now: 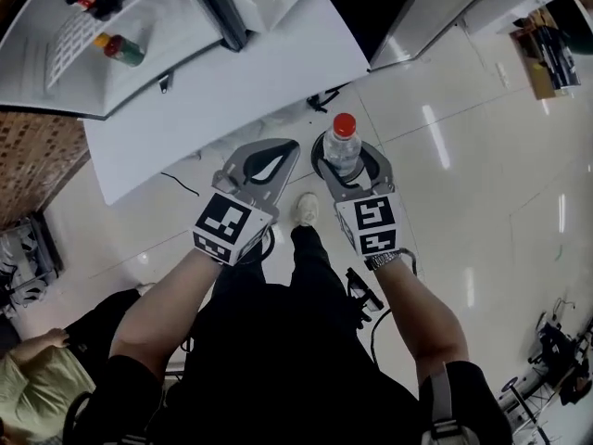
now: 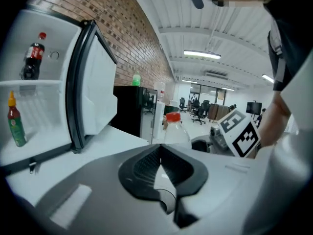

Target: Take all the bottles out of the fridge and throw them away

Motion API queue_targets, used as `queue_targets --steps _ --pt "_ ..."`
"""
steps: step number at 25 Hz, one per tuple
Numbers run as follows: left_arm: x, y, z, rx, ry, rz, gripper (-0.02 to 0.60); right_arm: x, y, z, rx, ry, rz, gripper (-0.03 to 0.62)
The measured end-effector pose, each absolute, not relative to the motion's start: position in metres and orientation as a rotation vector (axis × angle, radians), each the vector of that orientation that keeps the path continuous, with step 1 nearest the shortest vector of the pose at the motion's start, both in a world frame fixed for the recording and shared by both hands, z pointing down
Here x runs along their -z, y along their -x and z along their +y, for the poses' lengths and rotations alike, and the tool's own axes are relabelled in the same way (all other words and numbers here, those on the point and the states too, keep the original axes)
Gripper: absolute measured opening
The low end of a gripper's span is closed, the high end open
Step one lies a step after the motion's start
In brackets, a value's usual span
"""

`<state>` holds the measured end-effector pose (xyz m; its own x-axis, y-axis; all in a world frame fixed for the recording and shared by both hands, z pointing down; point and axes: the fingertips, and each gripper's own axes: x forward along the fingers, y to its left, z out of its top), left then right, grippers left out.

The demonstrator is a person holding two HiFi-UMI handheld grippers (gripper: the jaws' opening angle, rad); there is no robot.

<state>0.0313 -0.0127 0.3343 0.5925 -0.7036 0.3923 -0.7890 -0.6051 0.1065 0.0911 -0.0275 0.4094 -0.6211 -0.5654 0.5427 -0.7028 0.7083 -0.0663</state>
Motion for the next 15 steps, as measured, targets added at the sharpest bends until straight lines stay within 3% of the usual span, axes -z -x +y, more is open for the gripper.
queue_targets --steps 15 --pt "-0.564 -0.095 -0.015 -0.661 -2.434 -0.904 0.003 -0.709 -0.159 0.008 -0.875 -1.054 -2.01 0.281"
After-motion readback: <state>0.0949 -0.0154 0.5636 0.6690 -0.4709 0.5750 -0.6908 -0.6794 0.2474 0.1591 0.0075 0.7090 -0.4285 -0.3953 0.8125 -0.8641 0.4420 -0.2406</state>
